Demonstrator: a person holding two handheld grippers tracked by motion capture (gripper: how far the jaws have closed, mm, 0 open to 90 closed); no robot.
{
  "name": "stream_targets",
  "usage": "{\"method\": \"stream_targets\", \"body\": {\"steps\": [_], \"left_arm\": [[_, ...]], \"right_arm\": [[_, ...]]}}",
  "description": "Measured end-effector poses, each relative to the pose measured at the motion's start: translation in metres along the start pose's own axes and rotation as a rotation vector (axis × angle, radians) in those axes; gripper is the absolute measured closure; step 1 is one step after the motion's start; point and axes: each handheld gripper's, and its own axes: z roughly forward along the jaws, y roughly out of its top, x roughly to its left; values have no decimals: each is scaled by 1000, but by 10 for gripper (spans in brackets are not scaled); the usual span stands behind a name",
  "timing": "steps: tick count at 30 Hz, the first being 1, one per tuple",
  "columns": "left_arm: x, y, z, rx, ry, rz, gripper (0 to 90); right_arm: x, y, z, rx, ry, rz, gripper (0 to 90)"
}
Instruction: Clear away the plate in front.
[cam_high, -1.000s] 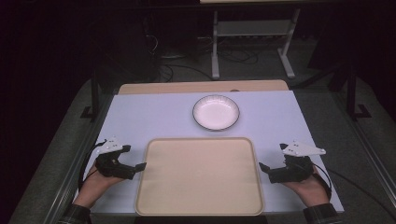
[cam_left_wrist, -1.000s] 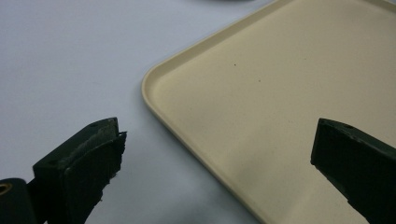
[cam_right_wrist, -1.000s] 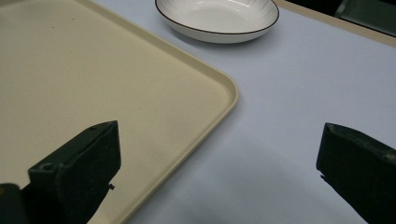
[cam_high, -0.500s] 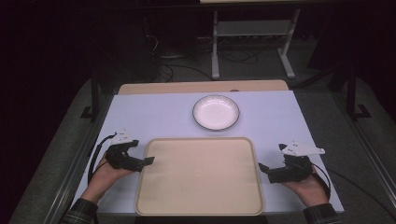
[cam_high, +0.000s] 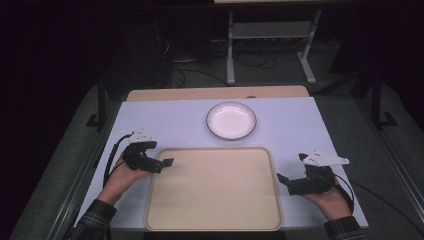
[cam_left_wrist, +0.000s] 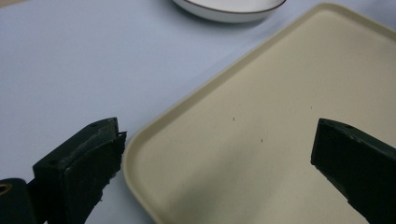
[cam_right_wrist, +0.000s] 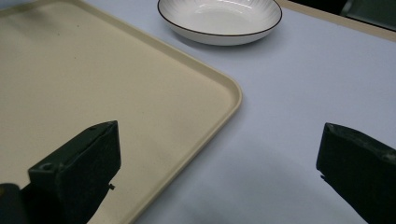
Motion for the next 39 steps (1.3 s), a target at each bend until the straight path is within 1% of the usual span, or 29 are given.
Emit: {"method": "stream_targets", "body": {"steps": [8,9,11,18,22,27,31,34,39], "left_arm": [[4,12,7,-3,-13,2,13],[4,13,7,-9,-17,-7,13],[4,16,9,-10,-18,-6,14],[6,23,17,-15,-20,-22,14],[7,29,23,-26,-37,-36,14],[10,37,33,-15,-47,-42,14],[12,45,44,-9,-60,-61,14],[12,51,54,-8,-62,-60,14],[14,62,70,7,-62,-59,14]], "right_arm": [[-1,0,-1,-8,1,11,0],[0,1,-1,-9,1,13,0],[0,1,0,-9,1,14,0],[-1,2,3,-3,7,12,0],[-1,3,4,-4,12,16,0],[-3,3,4,-7,14,21,0],[-4,3,3,-11,15,27,0],[-3,3,2,-14,25,28,0],[-3,3,1,-17,25,32,0]]}}
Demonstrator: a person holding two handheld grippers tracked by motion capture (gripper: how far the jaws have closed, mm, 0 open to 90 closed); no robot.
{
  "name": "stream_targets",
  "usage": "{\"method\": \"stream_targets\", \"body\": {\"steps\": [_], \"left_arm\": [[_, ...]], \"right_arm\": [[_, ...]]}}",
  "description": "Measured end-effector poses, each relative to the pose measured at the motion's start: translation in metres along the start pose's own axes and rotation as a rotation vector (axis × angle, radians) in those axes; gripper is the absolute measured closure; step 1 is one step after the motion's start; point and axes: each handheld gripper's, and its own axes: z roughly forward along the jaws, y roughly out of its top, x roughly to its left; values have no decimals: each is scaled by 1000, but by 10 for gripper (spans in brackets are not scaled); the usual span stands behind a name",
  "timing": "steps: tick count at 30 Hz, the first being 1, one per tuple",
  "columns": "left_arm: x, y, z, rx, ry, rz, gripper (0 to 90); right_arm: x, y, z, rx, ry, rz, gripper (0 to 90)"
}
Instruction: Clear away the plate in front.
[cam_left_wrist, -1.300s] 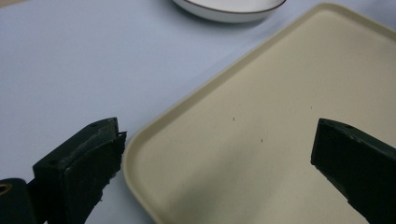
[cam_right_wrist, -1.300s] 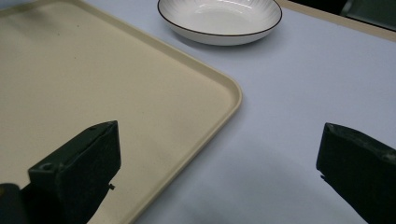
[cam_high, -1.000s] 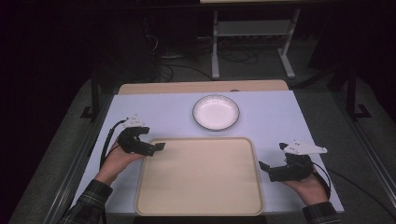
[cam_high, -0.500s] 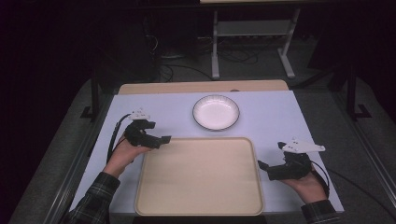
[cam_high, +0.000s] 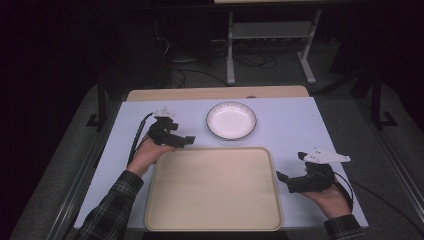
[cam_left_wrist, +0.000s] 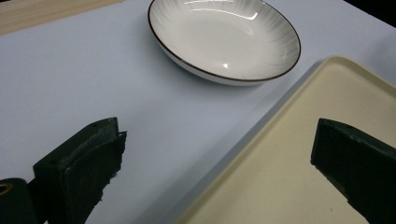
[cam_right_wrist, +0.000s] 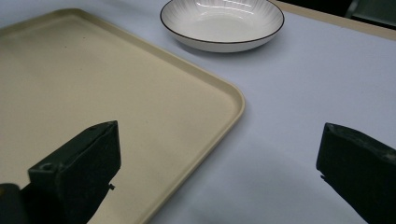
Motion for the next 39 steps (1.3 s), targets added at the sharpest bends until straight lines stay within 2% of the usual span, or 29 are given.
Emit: {"method": "stream_targets", "body": {"steps": [7,15,17,25,28,31,35,39], "left_arm": [[4,17,24,9,-4,-8,37],[12,33,53,18,9,-38,72],[14,37,58,9,-1,-47,93],[19,48,81,68,16,-70,144],[22,49,88,85,40,-81,168],[26,49,96,101,49,-106,206],[28,47,104,131,26,-134,269],[27,47,110,144,10,-146,385]], "right_arm": [[-1,0,-1,-6,-1,4,0],[0,2,-2,-10,-1,9,0],[0,2,-1,-8,0,11,0],[0,2,0,-5,8,4,0],[0,2,0,-7,7,5,0],[0,1,-1,-8,7,7,0],[0,1,-1,-5,5,6,0],[1,1,-2,-5,5,5,0]]}}
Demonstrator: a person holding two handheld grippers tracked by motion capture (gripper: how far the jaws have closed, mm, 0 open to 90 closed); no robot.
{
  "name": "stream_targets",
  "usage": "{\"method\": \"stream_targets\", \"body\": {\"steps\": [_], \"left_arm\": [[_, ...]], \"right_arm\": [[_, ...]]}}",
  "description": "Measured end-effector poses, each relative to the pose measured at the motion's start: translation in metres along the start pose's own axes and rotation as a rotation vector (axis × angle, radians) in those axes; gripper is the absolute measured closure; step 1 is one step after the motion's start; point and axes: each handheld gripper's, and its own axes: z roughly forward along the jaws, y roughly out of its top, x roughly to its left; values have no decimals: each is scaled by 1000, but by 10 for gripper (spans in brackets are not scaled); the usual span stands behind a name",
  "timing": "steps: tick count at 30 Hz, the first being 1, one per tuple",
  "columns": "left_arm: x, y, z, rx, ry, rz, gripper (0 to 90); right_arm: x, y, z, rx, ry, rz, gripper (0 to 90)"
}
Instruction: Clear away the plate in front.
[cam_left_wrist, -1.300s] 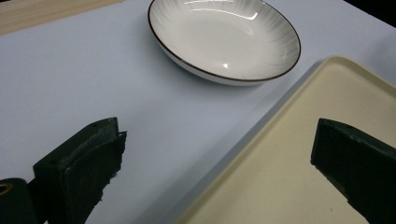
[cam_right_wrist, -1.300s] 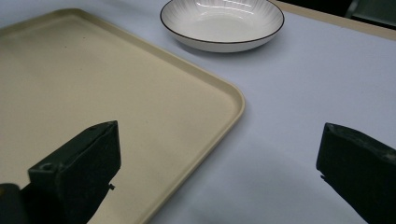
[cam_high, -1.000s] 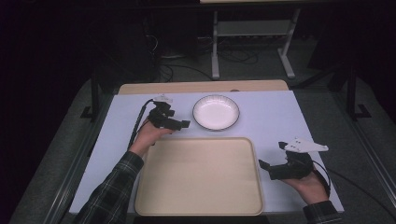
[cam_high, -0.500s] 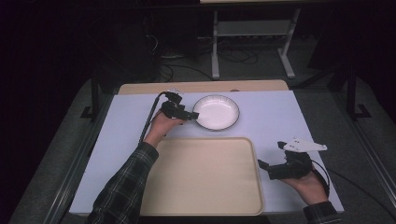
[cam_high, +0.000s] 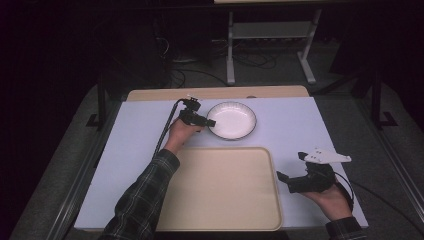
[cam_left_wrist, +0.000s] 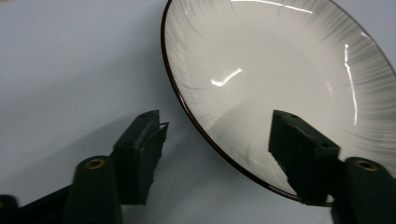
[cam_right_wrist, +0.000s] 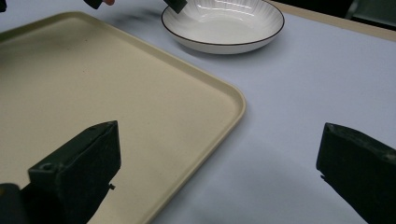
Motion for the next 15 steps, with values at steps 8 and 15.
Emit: {"method": "stream_targets", "body": {"steps": [8,15], "left_arm": [[0,-2,8,38,-34,-49,579],[2,-2,8,33,-38,-112,628]], "right_arm": [[-1,-1,0,9,-7,-1,0],[-1,-2,0,7,-11,5,0]]}}
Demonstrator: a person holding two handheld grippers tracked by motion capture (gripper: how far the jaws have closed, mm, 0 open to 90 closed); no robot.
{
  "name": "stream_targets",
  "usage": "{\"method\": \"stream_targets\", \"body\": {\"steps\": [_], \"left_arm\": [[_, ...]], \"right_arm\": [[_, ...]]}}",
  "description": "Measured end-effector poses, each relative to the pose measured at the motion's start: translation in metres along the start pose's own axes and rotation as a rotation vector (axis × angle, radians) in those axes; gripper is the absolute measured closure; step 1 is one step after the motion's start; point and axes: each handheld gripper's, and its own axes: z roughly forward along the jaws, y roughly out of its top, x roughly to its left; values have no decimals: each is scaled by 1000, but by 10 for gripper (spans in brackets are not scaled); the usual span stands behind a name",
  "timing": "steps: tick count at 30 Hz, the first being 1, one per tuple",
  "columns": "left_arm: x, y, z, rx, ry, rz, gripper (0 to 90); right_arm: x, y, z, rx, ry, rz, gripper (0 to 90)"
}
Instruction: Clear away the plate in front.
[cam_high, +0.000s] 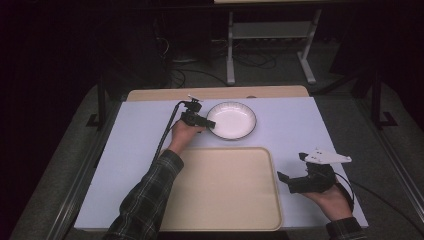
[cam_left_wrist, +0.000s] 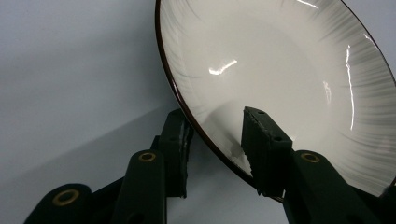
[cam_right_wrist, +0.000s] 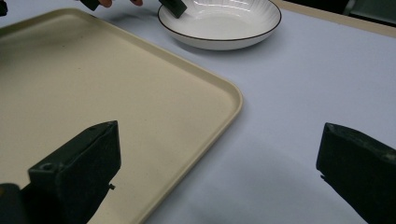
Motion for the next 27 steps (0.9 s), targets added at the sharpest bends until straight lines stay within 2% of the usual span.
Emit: {"method": "stream_targets", "body": {"steps": [8,11,17,22,27], "left_arm": [[2,0,1,-22,-8,-84,704],[2,1,2,-35,-12,-95,741],[0,2,5,-58,-39,-141,789],[3,3,3,-91,-91,-172,835],[5,2,2,-103,-102,-187,843]], "right_arm": [[0,0,0,-2,1,1,0],[0,0,0,-4,3,3,0],[-1,0,-1,-10,5,6,0],[-1,0,-2,-16,5,7,6],[-1,0,-4,-25,5,14,8]]}}
